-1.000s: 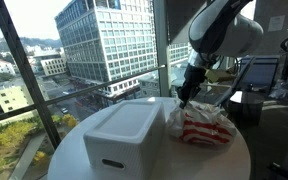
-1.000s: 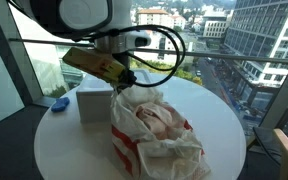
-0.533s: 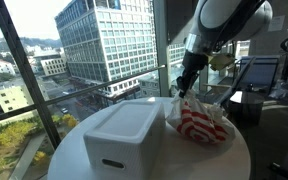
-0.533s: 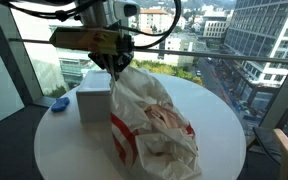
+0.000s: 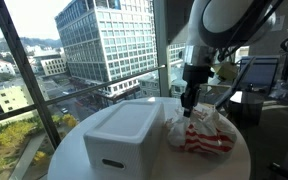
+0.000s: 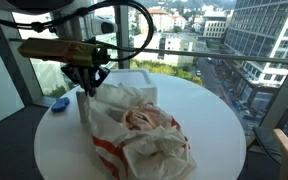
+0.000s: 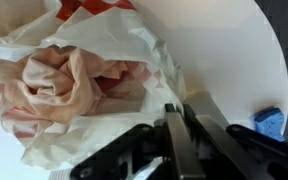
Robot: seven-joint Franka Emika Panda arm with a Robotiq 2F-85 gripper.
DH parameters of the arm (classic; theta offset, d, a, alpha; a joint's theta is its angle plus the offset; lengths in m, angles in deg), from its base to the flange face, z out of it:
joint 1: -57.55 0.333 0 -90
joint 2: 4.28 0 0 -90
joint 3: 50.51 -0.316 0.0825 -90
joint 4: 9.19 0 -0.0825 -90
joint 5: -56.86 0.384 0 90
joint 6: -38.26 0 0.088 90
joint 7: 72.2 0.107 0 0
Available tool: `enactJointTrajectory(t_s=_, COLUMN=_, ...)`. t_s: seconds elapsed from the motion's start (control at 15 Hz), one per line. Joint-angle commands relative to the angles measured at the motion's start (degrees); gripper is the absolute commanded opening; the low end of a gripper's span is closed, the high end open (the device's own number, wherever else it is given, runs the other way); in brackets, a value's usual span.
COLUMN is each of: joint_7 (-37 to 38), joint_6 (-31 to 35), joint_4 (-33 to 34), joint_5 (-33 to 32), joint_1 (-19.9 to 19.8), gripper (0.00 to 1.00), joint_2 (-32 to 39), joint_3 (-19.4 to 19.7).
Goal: Remove everything from the top of the box and put them in the plastic
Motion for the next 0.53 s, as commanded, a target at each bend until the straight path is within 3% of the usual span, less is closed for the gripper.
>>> enactJointTrajectory(t_s=0.0, joint_7=0.9, joint_6=-1.4, joint_4=-0.9, joint_5=-3.3, joint_1=-0.5, gripper=0.46, joint_2=-2.8, joint_3=-1.0)
enactJointTrajectory(t_s=0.47, joint_7=10.2, joint_6=-2.7, joint_4=-0.2, joint_5=-19.0, joint_1=-7.9, gripper=0.99, joint_2=-5.4, joint_3=-2.1)
